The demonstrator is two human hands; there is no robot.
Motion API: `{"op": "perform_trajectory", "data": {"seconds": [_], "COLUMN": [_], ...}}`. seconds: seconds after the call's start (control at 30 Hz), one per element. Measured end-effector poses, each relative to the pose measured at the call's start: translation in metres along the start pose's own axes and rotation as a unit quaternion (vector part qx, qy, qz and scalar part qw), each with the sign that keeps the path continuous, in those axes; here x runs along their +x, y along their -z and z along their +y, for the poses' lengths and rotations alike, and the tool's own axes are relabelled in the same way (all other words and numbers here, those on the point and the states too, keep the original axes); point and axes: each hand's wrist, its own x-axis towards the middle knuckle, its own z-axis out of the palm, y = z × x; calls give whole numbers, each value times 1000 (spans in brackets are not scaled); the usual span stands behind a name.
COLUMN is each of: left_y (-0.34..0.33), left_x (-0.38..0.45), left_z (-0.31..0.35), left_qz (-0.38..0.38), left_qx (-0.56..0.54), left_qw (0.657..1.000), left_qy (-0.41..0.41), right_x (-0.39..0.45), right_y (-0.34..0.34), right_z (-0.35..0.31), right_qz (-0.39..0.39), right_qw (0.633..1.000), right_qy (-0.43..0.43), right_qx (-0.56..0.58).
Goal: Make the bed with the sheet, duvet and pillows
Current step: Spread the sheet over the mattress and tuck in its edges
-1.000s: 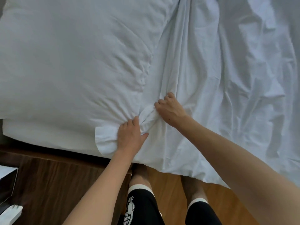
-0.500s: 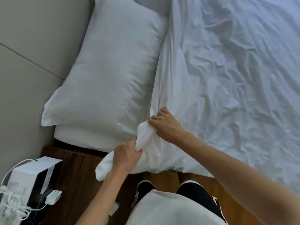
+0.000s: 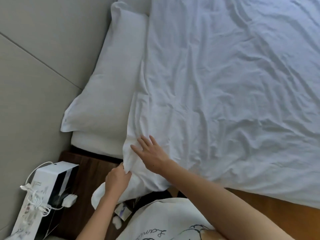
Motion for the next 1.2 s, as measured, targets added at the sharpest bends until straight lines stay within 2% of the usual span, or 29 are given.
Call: {"op": "perform_trajectory", "data": {"seconds": [0.13,0.23,0.33,0.43,0.57,0.63,0.67,0.77,0.83,0.97,1.1,1.2], "left_y": [-21,-28,-33,-41,-62,-76,-84,-99,-103,-108,-138,-168], "left_x": [16,27,35,33,6,-15,-24,-48,-60,-76,-85,-90], "left_z": [3,1,7,22,49,64,70,89,100,114,145,182], "left_qz": [-10,-69,-107,-145,-174,-171,-168,-153,-135,-101,-25,36], "left_qx": [30,-27,-57,-57,-25,-12,-1,36,40,64,26,14], "left_qw": [999,992,987,984,984,985,985,985,986,982,991,996], "left_qy": [43,101,108,87,12,-16,-31,-73,-94,-144,-132,-85], "right_x": [-22,-44,-69,-83,-77,-69,-65,-65,-73,-100,-126,-149], "right_y": [-20,-42,-61,-65,-55,-47,-44,-45,-52,-75,-89,-87], "right_z": [-1,8,16,18,22,25,27,34,39,59,89,116], "right_qz": [-15,-52,-49,-63,-33,-15,-14,-31,-35,14,32,36], "right_qw": [995,987,968,924,834,786,779,806,803,737,751,764], "right_qy": [-65,-104,-172,-251,-344,-372,-375,-381,-408,-451,-422,-384], "right_qx": [68,106,174,283,431,494,501,452,432,504,507,517]}}
